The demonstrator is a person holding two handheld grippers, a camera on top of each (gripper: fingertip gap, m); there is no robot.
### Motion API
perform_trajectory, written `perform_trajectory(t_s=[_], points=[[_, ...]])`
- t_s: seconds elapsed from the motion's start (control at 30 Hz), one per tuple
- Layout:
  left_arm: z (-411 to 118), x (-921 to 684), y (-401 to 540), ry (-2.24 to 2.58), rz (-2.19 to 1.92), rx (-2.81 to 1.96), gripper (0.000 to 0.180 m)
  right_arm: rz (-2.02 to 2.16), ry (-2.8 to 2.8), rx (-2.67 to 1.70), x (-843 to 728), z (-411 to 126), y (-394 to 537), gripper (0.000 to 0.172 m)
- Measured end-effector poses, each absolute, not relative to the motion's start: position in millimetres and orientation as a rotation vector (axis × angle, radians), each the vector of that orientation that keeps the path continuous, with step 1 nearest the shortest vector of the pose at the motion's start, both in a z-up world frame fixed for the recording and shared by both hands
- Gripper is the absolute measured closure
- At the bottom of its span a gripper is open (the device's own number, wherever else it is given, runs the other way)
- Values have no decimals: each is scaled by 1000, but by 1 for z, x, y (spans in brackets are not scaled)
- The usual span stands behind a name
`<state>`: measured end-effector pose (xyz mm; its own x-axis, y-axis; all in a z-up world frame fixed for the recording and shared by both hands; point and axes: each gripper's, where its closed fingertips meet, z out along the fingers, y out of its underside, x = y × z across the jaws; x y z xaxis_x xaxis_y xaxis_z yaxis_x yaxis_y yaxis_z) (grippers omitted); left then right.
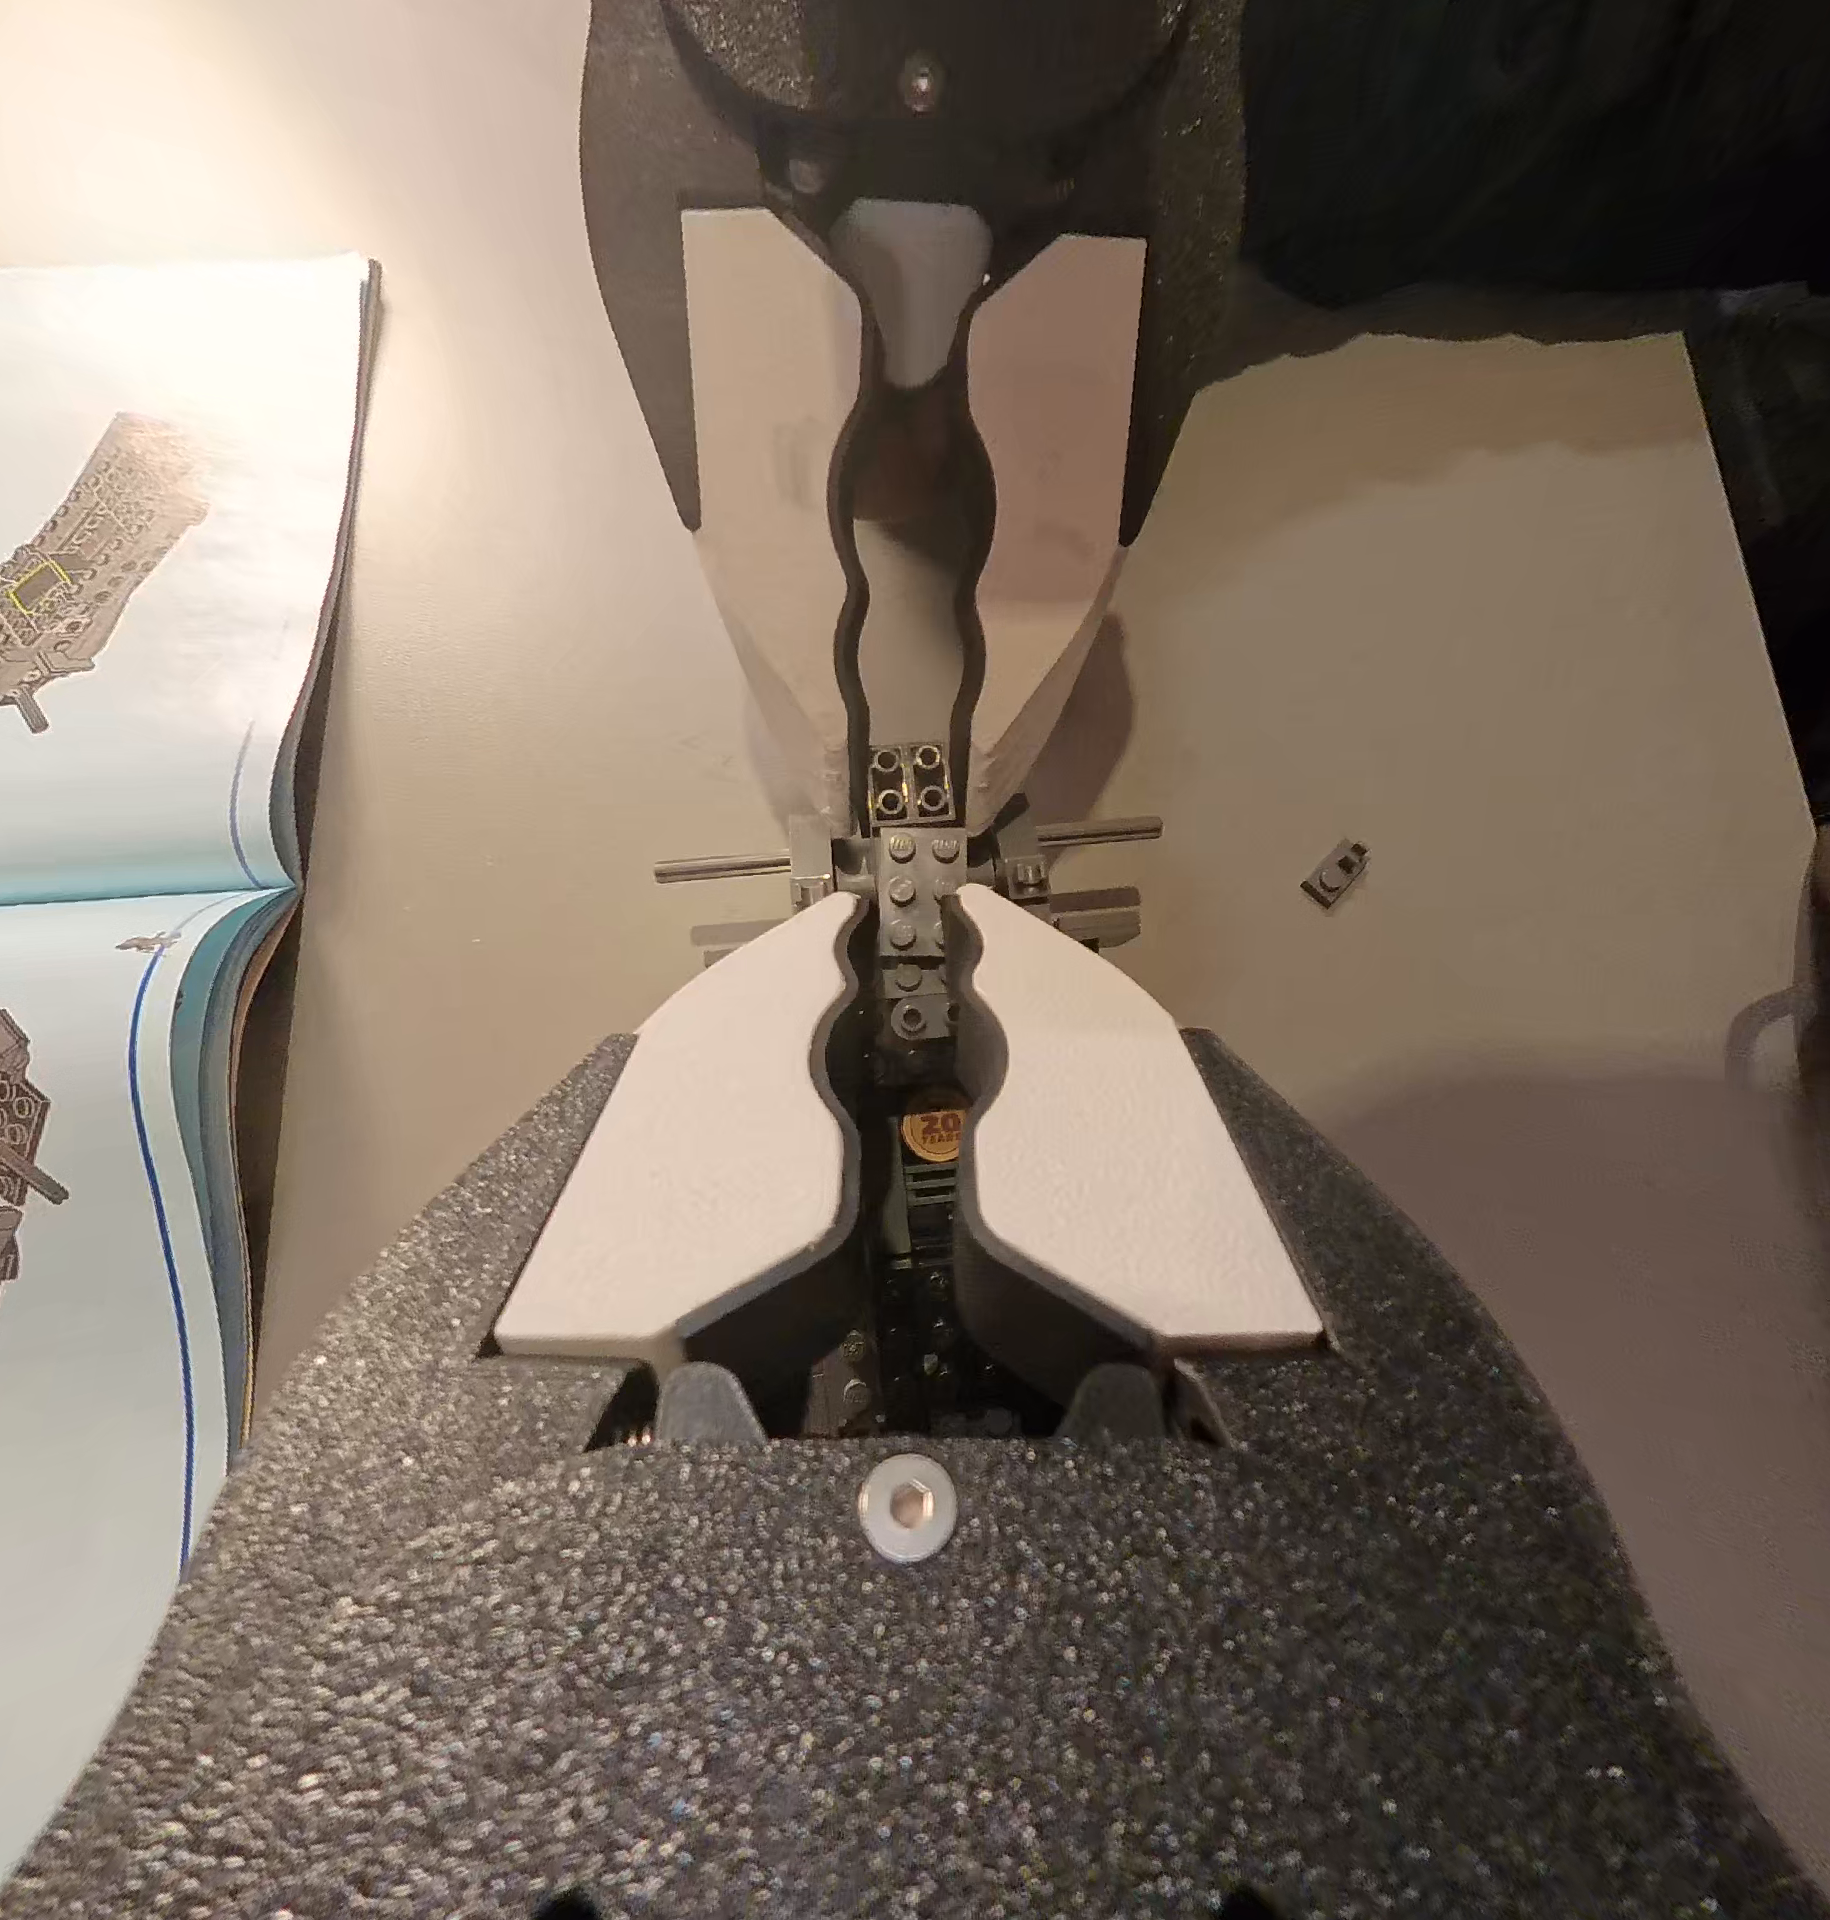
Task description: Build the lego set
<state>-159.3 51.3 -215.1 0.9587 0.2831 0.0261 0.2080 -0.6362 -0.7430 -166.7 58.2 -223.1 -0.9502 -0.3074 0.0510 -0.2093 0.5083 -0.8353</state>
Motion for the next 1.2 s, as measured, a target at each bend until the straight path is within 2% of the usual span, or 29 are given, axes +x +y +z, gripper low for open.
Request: perform_trajectory(t_s=[1.2], points=[[-209, -161, 51, -344, 147, -2266, 167, -1479, 2625, -456, -167, -217, 57, 154]])
